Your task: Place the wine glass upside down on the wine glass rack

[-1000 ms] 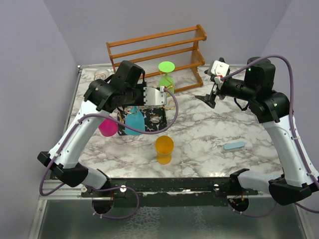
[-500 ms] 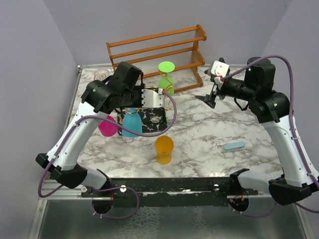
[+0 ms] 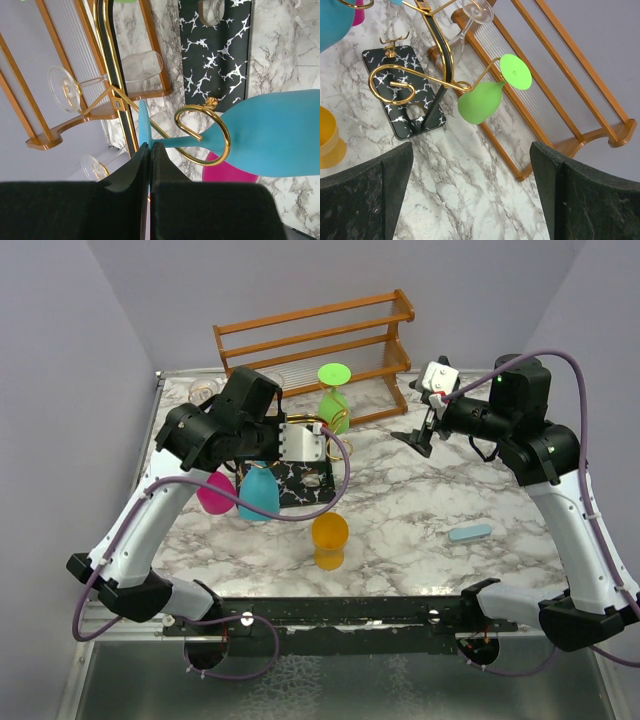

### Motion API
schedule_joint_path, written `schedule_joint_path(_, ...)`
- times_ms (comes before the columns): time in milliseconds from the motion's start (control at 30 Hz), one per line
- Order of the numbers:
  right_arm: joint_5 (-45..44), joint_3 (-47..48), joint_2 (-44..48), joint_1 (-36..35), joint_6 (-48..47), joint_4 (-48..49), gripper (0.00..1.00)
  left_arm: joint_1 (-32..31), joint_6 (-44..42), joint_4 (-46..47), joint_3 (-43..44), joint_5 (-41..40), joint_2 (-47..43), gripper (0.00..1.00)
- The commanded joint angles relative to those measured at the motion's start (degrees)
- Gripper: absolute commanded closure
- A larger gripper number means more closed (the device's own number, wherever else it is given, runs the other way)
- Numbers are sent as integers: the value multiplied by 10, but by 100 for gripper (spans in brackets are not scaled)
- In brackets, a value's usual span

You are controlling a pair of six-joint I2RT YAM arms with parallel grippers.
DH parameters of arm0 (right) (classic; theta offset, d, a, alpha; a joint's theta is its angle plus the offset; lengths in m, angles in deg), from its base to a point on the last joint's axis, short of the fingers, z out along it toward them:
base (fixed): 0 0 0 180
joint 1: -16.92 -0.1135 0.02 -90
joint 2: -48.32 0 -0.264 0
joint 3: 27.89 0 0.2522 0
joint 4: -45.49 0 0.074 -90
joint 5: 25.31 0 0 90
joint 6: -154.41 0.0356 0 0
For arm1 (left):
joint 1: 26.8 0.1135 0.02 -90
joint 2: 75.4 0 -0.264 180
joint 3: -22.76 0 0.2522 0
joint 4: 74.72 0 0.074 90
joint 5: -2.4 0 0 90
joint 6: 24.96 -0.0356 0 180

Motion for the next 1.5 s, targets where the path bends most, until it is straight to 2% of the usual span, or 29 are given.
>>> schedule_joint_path(0,17,-1,-3,4,-3,0,1,-2,-8,-23,21,22,-16,100)
schedule_joint_path(500,20,0,-4,5,-5,-2,1,-2,-8,-32,37,76,-23,100)
schedule_joint_path(1467,25,-10,2,10,-6,0,1,-2,-1,6,4,93,-19,100)
